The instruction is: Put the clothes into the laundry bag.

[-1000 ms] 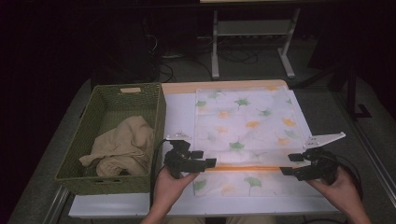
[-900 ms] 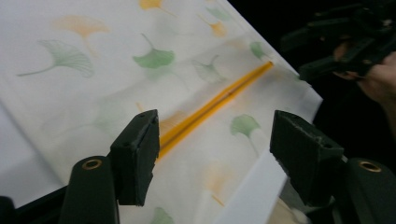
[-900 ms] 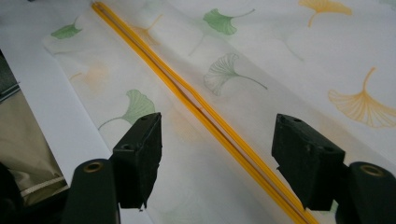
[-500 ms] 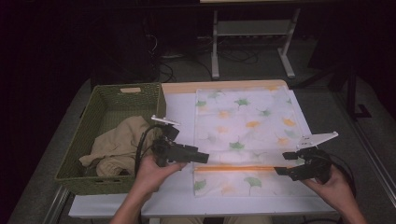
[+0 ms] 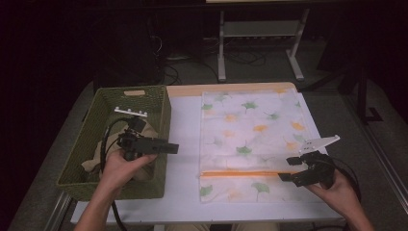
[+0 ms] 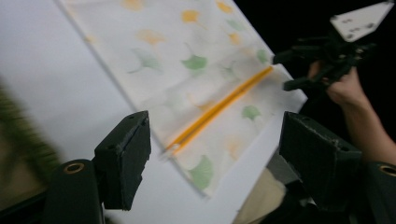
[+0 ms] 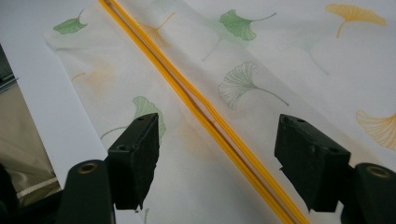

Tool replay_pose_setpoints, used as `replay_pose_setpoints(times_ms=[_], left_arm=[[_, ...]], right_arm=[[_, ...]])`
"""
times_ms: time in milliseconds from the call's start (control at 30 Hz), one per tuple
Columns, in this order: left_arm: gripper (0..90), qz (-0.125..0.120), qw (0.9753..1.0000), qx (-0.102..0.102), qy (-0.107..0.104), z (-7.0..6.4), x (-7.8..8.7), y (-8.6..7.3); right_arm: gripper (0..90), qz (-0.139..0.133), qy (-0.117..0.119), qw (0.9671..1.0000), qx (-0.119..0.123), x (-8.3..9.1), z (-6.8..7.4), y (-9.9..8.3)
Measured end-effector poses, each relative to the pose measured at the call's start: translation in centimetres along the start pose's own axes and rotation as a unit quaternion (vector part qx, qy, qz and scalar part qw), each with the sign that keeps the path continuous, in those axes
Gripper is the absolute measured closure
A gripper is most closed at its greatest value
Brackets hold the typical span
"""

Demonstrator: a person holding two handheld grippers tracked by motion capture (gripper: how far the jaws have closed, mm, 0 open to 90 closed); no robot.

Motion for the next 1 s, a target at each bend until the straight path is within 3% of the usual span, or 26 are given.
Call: replay_pose_setpoints(times_ms=[200, 267, 533, 600, 667, 733, 867, 1000], left_arm=[[25.0, 0.003, 0.9982, 0.017, 0.057, 2.9, 2.1, -0.8], [24.6, 0.001, 0.9976, 0.025, 0.065, 3.8, 2.6, -1.1], [23.6, 0.004, 0.9906, 0.054, 0.126, 7.4, 4.5, -2.7], [23.5, 0.007, 0.9869, 0.058, 0.151, 8.2, 4.8, -3.0], [22.3, 0.017, 0.9792, 0.066, 0.191, 9.2, 5.1, -3.5], [22.4, 0.033, 0.9739, 0.068, 0.214, 9.9, 5.0, -4.0], [22.4, 0.065, 0.9699, 0.079, 0.221, 10.5, 4.5, -4.9], [21.8, 0.098, 0.9683, 0.094, 0.21, 11.1, 3.7, -5.7]], right_arm=[[30.2, -0.003, -0.001, 1.0, -0.002, 0.3, 0.0, -0.1], [30.2, -0.001, 0.0, 1.0, -0.001, 0.3, 0.0, -0.1], [30.1, 0.0, 0.002, 1.0, 0.001, 0.1, 0.0, 0.1], [30.2, 0.001, 0.002, 1.0, 0.003, 0.0, -0.1, 0.2], [30.1, 0.005, 0.004, 1.0, 0.001, -0.2, -0.1, 0.2], [30.1, 0.007, 0.004, 1.0, 0.003, -0.3, 0.0, 0.2], [29.8, 0.007, 0.005, 1.0, 0.004, -0.3, 0.1, 0.3], [29.5, 0.006, 0.003, 0.9999, 0.011, -0.4, 0.1, 0.6]])
Point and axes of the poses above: each handheld gripper's, and its own axes: x roughly backward along the jaws, y roughly out of its top, z roughly to its left, the point moved 8 cm from there along -x, roughly forward along the jaws, and after that the axes turned 9 degrees about z, right-handed, at the moved point
